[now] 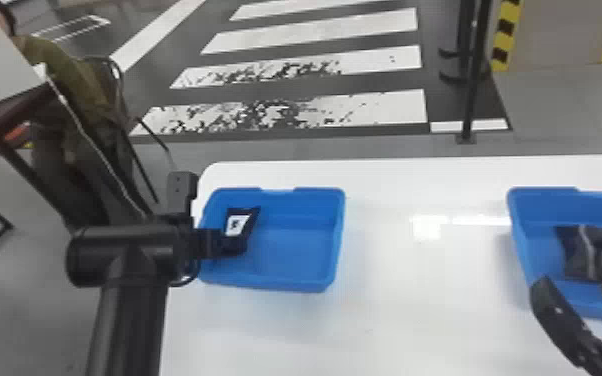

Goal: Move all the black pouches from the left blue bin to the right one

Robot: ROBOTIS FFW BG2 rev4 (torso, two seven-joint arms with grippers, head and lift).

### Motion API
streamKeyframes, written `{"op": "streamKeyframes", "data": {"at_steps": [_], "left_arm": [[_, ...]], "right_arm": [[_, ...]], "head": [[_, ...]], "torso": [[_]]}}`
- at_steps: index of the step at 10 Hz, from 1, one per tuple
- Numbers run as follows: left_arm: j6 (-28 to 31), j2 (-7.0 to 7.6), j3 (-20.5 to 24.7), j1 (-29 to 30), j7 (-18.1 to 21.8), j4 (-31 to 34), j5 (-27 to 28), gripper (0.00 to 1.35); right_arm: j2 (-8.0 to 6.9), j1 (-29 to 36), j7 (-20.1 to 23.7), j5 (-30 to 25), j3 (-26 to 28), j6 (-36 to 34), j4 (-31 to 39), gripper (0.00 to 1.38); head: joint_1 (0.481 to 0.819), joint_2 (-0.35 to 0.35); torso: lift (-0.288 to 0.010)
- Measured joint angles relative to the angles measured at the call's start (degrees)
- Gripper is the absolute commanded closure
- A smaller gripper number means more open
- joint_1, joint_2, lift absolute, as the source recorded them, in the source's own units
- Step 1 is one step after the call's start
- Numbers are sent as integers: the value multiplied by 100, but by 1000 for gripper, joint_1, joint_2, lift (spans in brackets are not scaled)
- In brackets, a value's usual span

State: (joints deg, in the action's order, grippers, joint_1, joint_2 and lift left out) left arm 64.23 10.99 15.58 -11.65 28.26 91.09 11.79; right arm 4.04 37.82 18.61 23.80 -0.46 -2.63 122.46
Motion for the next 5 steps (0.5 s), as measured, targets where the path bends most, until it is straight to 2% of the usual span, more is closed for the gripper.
{"op": "streamKeyframes", "data": {"at_steps": [2,3,5], "left_arm": [[-184,-30,34,145,84,37,78,1213],[-275,-37,3,308,127,297,52,1213],[-421,-38,-222,883,131,1504,-192,1213]], "right_arm": [[3,9,11,52,0,-17,-2,163],[8,16,22,63,0,-22,30,163],[25,-2,113,82,0,-111,139,163]], "head": [[695,302],[695,296],[695,268]], "torso": [[-140],[-140],[-140]]}}
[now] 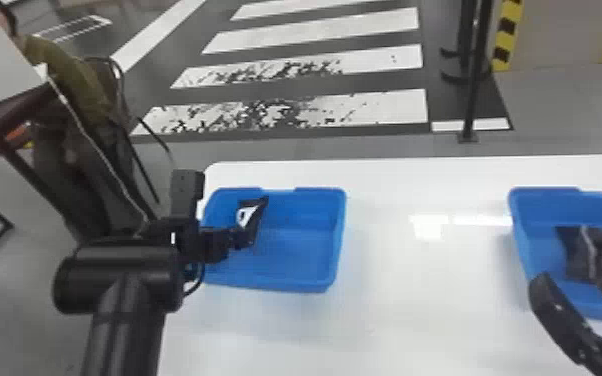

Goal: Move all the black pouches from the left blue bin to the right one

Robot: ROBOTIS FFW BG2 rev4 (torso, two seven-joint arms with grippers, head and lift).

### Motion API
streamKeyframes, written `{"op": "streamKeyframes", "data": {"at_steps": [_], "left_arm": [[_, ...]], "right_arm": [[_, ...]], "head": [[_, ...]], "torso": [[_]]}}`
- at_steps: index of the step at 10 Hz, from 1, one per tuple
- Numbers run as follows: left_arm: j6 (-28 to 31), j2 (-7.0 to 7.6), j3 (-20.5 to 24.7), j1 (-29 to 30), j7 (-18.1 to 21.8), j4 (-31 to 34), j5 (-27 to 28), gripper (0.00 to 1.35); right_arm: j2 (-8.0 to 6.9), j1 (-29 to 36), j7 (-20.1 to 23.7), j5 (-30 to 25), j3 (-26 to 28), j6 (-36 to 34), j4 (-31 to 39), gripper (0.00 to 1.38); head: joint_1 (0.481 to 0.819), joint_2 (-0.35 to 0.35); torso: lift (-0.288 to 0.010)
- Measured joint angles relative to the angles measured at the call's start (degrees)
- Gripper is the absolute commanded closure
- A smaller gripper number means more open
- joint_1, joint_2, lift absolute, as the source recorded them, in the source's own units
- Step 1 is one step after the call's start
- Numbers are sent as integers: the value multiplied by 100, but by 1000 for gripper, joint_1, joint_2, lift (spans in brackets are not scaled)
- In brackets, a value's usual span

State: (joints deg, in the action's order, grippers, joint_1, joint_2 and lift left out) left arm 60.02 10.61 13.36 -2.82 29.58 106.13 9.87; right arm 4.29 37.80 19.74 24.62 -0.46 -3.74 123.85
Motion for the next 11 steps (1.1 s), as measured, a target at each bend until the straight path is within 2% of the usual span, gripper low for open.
{"op": "streamKeyframes", "data": {"at_steps": [2,4,7,11], "left_arm": [[-239,-3,-324,580,-23,1208,-323,1213],[-546,10,-834,982,-22,2020,-639,1213],[-863,76,-1749,1127,-38,2271,-1297,1213],[-976,155,-2371,998,-47,2275,-1823,1213]], "right_arm": [[17,-109,174,64,-23,-202,154,163],[159,-412,308,443,-345,-463,194,163],[363,-1015,366,989,-876,-621,-19,163],[404,-1745,382,1114,-994,-623,-658,163]], "head": [[695,212],[695,164],[695,87],[695,5]], "torso": [[-140],[-140],[-140],[-140]]}}
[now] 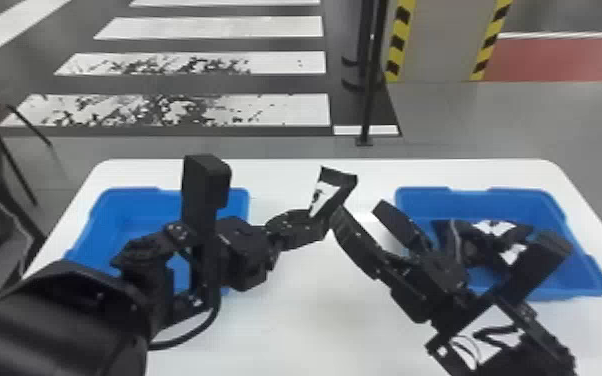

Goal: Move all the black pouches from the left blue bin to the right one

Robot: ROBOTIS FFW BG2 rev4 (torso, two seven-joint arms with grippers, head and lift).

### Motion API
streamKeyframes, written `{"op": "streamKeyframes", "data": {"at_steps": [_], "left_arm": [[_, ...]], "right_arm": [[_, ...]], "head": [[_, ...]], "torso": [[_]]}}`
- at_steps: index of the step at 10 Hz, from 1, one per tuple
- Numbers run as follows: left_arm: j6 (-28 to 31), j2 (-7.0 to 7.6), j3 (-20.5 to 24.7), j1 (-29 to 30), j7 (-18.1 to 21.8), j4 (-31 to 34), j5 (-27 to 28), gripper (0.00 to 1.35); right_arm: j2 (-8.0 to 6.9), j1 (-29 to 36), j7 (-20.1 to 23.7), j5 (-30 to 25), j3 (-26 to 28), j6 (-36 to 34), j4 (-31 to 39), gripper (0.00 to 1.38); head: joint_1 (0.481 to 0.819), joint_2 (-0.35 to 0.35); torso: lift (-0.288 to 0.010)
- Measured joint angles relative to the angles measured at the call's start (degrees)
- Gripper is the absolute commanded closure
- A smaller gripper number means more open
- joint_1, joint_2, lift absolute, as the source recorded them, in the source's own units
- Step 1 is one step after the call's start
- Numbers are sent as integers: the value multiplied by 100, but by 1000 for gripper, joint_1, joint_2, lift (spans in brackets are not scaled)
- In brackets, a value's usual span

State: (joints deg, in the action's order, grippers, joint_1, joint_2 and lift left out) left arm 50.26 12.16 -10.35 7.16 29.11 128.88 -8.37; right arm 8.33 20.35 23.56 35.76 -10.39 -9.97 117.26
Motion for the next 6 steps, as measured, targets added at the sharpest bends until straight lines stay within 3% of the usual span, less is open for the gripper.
{"op": "streamKeyframes", "data": {"at_steps": [2,3,4,5,6], "left_arm": [[-27,21,-229,-66,-11,0,-234,1213],[-24,25,-307,-75,-11,0,-323,1213],[-20,30,-380,-80,-16,0,-404,1213],[-20,32,-449,-98,-19,0,-465,1213],[-21,32,-485,-109,-21,0,-499,1213]], "right_arm": [[-24,-316,-6,-1,-8,30,-322,188],[-63,-438,-20,-14,-11,104,-487,343],[-103,-567,-42,-17,7,177,-675,907],[-144,-671,-68,-14,74,240,-840,1306],[-177,-715,-107,-15,150,328,-928,1282]], "head": [[695,-24],[695,-40],[695,-54],[695,-73],[695,-92]], "torso": [[-140],[-140],[-140],[-140],[-140]]}}
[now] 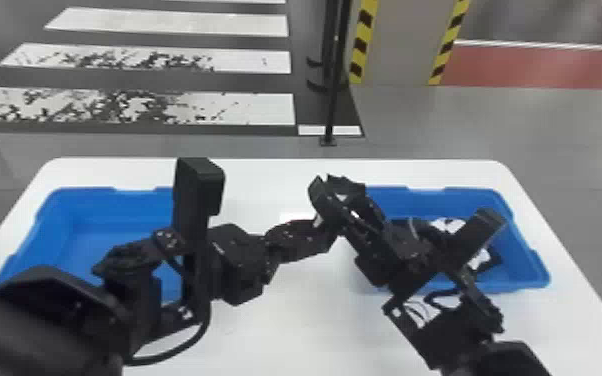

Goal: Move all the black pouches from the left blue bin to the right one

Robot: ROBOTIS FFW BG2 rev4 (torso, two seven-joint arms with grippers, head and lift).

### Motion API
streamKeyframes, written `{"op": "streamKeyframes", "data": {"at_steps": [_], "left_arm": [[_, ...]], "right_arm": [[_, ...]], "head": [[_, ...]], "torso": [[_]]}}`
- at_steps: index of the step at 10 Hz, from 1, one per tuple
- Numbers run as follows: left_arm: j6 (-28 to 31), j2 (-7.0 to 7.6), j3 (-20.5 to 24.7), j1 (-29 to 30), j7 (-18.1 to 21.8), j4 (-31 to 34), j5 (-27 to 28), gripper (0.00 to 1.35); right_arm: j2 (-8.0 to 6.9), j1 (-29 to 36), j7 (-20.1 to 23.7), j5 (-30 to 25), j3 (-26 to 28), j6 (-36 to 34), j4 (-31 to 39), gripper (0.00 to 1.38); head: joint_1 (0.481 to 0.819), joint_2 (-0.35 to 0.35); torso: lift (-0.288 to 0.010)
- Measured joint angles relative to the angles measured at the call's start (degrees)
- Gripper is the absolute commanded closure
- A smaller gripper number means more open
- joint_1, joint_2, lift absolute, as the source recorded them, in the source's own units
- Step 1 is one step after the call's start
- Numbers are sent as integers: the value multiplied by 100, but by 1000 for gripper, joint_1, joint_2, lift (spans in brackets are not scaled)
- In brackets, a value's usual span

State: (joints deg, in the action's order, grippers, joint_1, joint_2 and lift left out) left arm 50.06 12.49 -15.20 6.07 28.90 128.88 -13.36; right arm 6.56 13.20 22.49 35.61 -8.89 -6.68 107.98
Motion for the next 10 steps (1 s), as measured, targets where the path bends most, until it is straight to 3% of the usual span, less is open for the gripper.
{"op": "streamKeyframes", "data": {"at_steps": [1,2,3,4,7,10], "left_arm": [[-11,0,-5,1,0,0,-20,1179],[-38,-3,11,11,-17,-1,-74,794],[-78,-16,48,34,-46,-18,-150,325],[-97,-40,122,86,-52,-30,-189,75],[-324,-158,616,623,-8,98,-293,157],[-481,-404,1479,1673,19,862,-216,157]], "right_arm": [[-12,-10,-10,0,34,50,-27,1282],[-14,-12,-9,10,42,62,-29,1282],[-10,-12,-8,26,44,64,-20,1282],[4,-12,-8,44,60,64,11,1282],[45,-184,-11,-126,680,-24,-105,1282],[268,-733,-24,-963,1695,-291,-877,1282]], "head": [[695,-98],[695,-101],[695,-101],[695,-99],[695,-121],[695,-190]], "torso": [[-140],[-140],[-140],[-140],[-140],[-140]]}}
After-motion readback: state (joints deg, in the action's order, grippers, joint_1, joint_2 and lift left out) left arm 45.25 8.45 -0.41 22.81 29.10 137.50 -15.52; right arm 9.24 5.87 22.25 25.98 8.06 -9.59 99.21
